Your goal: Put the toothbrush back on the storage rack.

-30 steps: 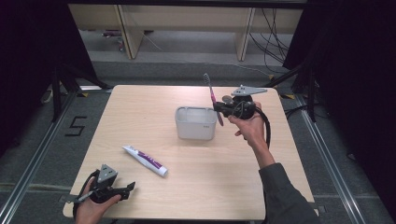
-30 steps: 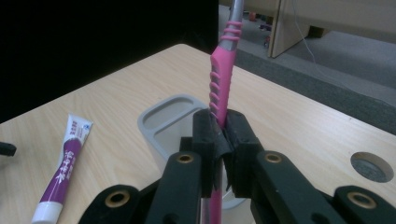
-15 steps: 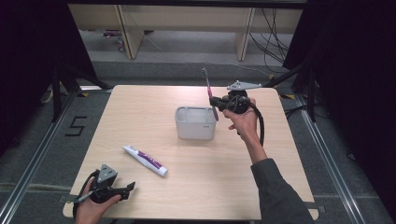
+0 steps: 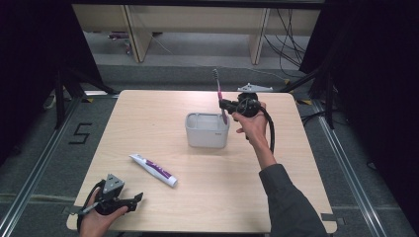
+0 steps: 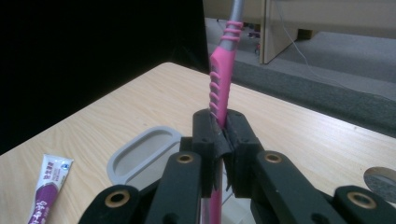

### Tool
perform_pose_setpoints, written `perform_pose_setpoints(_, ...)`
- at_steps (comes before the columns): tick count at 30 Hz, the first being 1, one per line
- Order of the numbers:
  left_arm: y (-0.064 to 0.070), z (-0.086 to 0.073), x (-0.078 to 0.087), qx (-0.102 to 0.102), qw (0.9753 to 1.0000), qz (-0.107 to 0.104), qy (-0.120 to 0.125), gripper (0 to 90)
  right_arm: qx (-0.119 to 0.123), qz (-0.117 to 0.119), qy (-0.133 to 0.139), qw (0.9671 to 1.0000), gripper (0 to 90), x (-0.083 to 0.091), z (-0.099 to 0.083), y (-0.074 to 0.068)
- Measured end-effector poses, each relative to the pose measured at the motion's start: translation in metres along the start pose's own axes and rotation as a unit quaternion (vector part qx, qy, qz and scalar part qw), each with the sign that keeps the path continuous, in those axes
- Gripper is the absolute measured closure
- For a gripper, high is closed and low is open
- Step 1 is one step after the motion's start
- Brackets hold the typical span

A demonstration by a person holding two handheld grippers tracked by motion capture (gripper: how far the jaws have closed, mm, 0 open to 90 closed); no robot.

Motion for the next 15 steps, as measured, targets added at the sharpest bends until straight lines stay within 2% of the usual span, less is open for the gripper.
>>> perform_pose_setpoints(2, 0.000, 0.000, 0.000, 0.000, 1.0000, 0.003, 0.000, 19.6, 0.004, -0.002, -0.002, 1.0000, 84.4, -0.003, -0.002, 0.002)
perform_pose_setpoints(3, 0.000, 0.000, 0.000, 0.000, 1.0000, 0.004, 0.002, 19.7, -0.011, -0.006, -0.002, 0.9999, 84.4, -0.005, -0.004, 0.003)
perform_pose_setpoints(5, 0.000, 0.000, 0.000, 0.001, 1.0000, 0.004, 0.002, 19.6, -0.001, -0.007, 0.001, 1.0000, 84.3, -0.007, -0.006, 0.006)
perform_pose_setpoints(7, 0.000, 0.000, 0.000, 0.001, 1.0000, 0.003, 0.001, 19.6, -0.009, -0.006, -0.004, 0.9999, 84.3, -0.009, -0.009, 0.006)
perform_pose_setpoints(8, 0.000, -0.001, 0.000, 0.002, 1.0000, 0.001, 0.002, 19.6, -0.023, -0.010, -0.007, 0.9997, 84.3, -0.010, -0.012, 0.006)
perform_pose_setpoints(9, 0.000, -0.001, 0.000, 0.002, 1.0000, 0.001, 0.001, 19.6, -0.015, -0.007, -0.008, 0.9998, 84.3, -0.011, -0.012, 0.008)
perform_pose_setpoints(10, 0.000, -0.001, 0.000, 0.002, 1.0000, 0.000, 0.001, 19.6, -0.027, -0.011, -0.009, 0.9995, 84.3, -0.012, -0.014, 0.008)
perform_pose_setpoints(11, 0.000, -0.001, 0.000, 0.002, 1.0000, 0.000, 0.001, 19.6, -0.027, -0.011, -0.009, 0.9995, 84.3, -0.012, -0.014, 0.008)
perform_pose_setpoints(12, 0.000, -0.001, 0.000, 0.003, 1.0000, 0.000, 0.001, 19.6, -0.008, -0.012, -0.003, 0.9999, 84.3, -0.013, -0.015, 0.011)
perform_pose_setpoints(15, 0.000, -0.001, 0.000, 0.001, 1.0000, 0.000, 0.000, 19.6, -0.018, -0.009, -0.007, 0.9998, 84.3, -0.015, -0.020, 0.011)
Point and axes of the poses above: each handheld gripper's, and its own axes: x roughly backward along the jaws, z roughly out of its top, y roughly to its right, the point moved 4 cm from there along -x, roughly forward along the jaws, and after that the axes turned 7 degrees about -x, right-handed, at the moved point
